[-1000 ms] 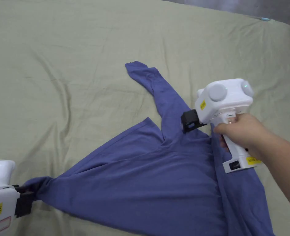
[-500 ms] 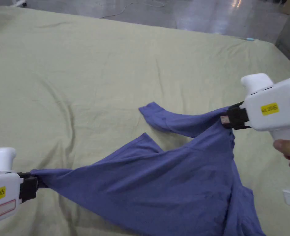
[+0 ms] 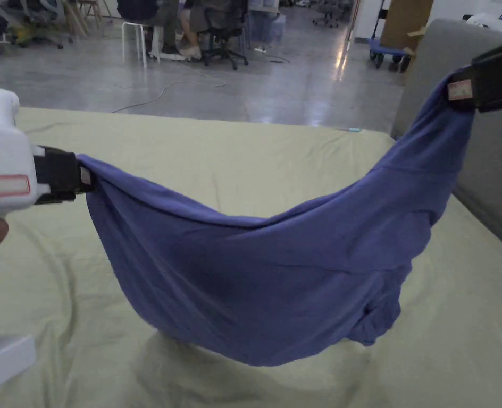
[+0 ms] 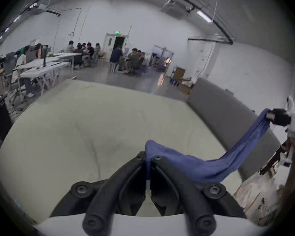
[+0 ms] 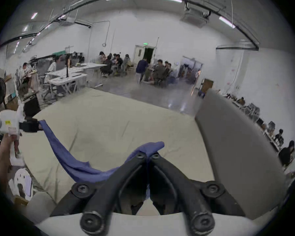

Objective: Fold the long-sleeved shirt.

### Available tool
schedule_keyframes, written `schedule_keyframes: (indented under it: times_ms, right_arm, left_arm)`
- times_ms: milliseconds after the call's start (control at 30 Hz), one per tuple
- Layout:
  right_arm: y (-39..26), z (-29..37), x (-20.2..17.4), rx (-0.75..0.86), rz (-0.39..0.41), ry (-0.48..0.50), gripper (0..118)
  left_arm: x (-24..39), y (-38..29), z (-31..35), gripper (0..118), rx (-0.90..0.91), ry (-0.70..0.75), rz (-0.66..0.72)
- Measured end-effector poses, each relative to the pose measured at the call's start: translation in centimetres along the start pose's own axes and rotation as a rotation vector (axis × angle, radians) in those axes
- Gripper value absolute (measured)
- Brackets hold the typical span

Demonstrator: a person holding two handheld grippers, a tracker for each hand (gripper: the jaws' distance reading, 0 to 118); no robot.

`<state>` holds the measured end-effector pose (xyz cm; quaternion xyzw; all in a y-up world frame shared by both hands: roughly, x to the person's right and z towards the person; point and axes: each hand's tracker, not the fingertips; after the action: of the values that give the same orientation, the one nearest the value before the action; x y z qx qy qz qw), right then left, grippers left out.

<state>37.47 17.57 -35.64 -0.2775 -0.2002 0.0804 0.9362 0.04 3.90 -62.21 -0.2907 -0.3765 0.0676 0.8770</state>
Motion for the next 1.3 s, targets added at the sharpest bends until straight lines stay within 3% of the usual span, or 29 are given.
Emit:
schedule_keyframes:
  times_ms: [67, 167, 400, 467, 500, 633, 800, 867, 967, 1067, 1300]
  right_arm:
    - [3.2, -0.4, 1.1, 0.007, 0.004, -0.027, 0]
    - [8.5, -3.1, 4.6, 0.01, 0.015, -0.112, 0]
    - [18.7, -10.3, 8.6, 0.001, -0.042, -0.126, 0]
    - [21.3, -13.2, 8.9, -0.008, -0.015, -0.15, 0]
    - [22.2, -14.3, 8.9, -0.03, 0.026, -0.162, 0]
    - [25.4, -16.0, 8.7, -0.012, -0.001, -0.211, 0]
    - [29.2, -16.8, 9.3, 0.178, -0.058, -0.325, 0]
    - [29.8, -17.3, 9.3, 0.186, -0.052, -0.358, 0]
    - [28.9, -19.2, 9.0, 0.179, -0.064, -0.343, 0]
    - [25.5, -23.7, 8.1, 0.064, -0.016, -0.332, 0]
    - [6.7, -39.1, 2.4, -0.293, 0.05, -0.174, 0]
  left_arm:
    - [0.1, 4.3, -0.6, 0, 0.052, -0.016, 0.038]
    - [0.4, 11.0, -1.1, 0, 0.127, 0.068, -0.007]
    - [0.1, 25.3, -3.0, 0, 0.231, 0.127, -0.028]
    - [0.1, 28.8, -4.4, 0, 0.228, 0.176, -0.056]
    - [0.1, 29.9, -4.7, 0, 0.211, 0.2, -0.066]
    - [0.1, 34.5, -6.2, 0, 0.269, 0.19, -0.012]
    - [0.5, 37.5, -7.6, 0, 0.259, 0.297, -0.118]
    - [0.5, 37.8, -7.7, 0, 0.28, 0.304, -0.121]
    - [0.1, 37.2, -9.1, 0, 0.286, 0.301, -0.146]
    - [-1.5, 34.7, -12.6, 0, 0.224, 0.308, -0.169]
    - [-9.4, 20.4, -27.1, 0, -0.148, 0.323, -0.136]
